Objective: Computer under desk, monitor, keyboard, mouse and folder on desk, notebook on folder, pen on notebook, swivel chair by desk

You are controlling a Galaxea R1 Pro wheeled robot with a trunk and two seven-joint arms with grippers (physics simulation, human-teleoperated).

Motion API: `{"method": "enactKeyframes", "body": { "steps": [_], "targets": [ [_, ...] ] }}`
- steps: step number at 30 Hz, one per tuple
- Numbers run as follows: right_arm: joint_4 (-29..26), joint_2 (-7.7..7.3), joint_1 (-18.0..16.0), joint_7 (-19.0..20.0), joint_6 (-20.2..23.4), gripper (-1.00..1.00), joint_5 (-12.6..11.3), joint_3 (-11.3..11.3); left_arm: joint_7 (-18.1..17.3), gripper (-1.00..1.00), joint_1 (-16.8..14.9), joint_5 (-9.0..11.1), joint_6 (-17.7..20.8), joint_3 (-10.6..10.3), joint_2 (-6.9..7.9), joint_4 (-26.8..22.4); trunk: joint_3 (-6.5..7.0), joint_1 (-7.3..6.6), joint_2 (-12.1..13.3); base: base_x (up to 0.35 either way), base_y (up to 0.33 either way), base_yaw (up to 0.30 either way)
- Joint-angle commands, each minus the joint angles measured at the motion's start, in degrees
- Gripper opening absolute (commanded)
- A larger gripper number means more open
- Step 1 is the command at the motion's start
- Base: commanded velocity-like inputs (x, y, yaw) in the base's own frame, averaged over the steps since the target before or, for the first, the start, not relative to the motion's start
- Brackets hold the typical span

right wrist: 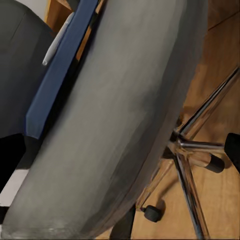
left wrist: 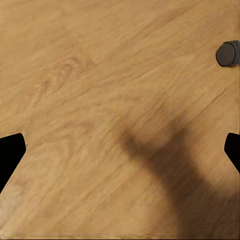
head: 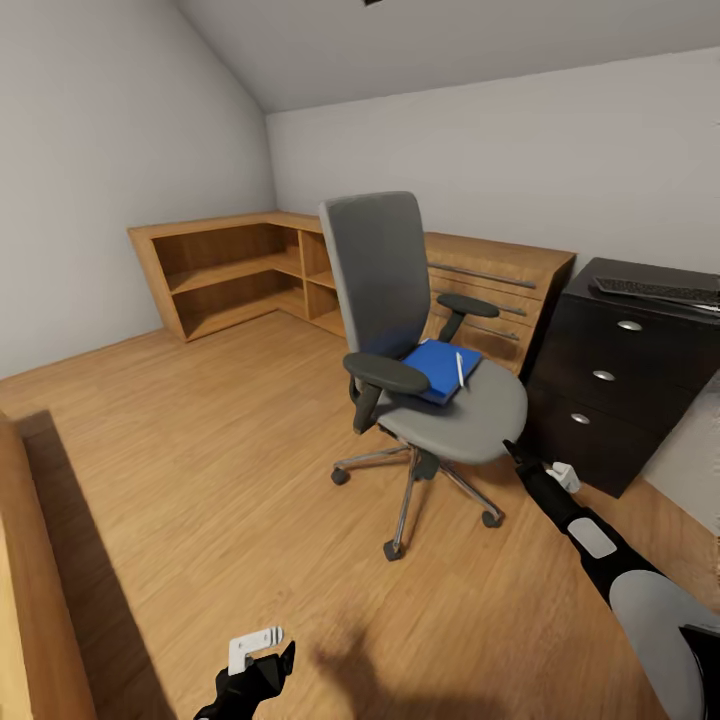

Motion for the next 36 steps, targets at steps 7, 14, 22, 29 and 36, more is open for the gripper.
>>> {"method": "enactKeyframes", "body": {
  "steps": [7,14,22,29,36],
  "targets": [
    [0.01,0.28,-0.03,0.18,0.51,1.00,-0.48,-0.10,0.32,1.00,-0.01,0.59,0.27,-0.13,-0.01,-0.10,-0.05,-0.04,-0.02,-0.263,0.000,0.000],
    [0.01,0.35,-0.03,0.14,0.51,1.00,-0.52,-0.10,0.32,1.00,-0.01,0.59,0.30,-0.13,-0.03,-0.10,-0.05,-0.04,-0.02,-0.220,0.000,0.000],
    [0.01,0.67,-0.03,0.14,0.54,1.00,-0.61,-0.10,0.32,1.00,-0.01,0.59,0.31,-0.13,-0.04,-0.10,-0.17,-0.04,-0.02,-0.044,0.000,0.077],
    [0.01,0.73,-0.03,0.15,0.56,1.00,-0.65,-0.10,0.32,1.00,-0.01,0.59,0.34,-0.13,-0.04,-0.10,-0.47,-0.04,-0.02,-0.008,0.000,0.188],
    [0.01,0.69,-0.03,0.15,0.53,1.00,-0.63,-0.10,0.34,1.00,-0.01,0.59,0.34,-0.13,-0.04,-0.10,-0.85,-0.04,-0.02,-0.001,0.000,0.194]
  ]
}}
